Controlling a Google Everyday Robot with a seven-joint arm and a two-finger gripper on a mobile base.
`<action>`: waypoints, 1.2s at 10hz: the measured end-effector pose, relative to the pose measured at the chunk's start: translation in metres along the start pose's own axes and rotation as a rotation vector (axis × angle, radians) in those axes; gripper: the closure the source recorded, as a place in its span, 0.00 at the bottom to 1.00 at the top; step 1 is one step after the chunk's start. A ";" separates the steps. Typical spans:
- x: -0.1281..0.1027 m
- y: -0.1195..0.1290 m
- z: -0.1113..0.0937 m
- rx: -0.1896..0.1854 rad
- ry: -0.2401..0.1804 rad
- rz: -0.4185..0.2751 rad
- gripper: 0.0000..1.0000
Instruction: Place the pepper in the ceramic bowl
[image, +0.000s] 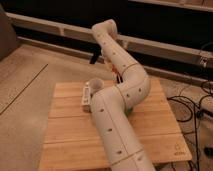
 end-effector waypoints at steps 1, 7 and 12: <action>0.000 0.000 0.000 0.000 0.000 0.000 1.00; 0.008 0.014 0.035 -0.108 0.010 0.043 1.00; 0.018 0.021 0.054 -0.192 0.005 0.060 1.00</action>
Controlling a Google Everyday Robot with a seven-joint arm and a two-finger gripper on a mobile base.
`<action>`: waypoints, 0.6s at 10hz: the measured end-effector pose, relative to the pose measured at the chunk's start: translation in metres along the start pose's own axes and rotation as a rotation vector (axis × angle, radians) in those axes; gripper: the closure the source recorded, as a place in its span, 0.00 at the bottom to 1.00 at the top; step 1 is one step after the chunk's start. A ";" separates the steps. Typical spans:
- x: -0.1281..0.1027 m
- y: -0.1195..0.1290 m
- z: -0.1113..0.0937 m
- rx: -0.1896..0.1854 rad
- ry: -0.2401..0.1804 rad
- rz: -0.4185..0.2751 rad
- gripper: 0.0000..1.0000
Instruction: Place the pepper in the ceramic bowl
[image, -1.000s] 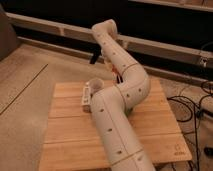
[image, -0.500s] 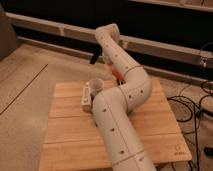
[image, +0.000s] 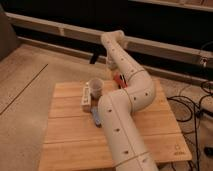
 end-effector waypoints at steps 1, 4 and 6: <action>-0.002 0.004 -0.002 -0.010 -0.006 -0.008 1.00; 0.003 0.010 -0.009 -0.029 0.002 -0.018 1.00; 0.008 0.016 -0.013 -0.028 0.022 -0.035 1.00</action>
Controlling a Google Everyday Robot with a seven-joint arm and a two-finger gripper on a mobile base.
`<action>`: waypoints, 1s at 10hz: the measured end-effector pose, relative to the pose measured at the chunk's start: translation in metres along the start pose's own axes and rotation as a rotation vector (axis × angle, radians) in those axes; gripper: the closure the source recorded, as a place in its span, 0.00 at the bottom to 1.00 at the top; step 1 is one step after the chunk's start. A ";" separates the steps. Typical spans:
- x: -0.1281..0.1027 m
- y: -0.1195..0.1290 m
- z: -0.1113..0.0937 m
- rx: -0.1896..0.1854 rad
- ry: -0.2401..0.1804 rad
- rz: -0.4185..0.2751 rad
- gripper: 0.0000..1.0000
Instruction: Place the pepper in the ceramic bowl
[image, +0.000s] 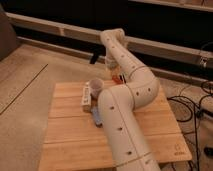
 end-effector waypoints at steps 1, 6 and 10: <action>0.006 0.003 0.000 0.006 0.017 -0.009 1.00; 0.044 0.023 -0.003 0.047 0.031 0.012 1.00; 0.064 0.035 -0.004 0.079 0.021 0.016 0.78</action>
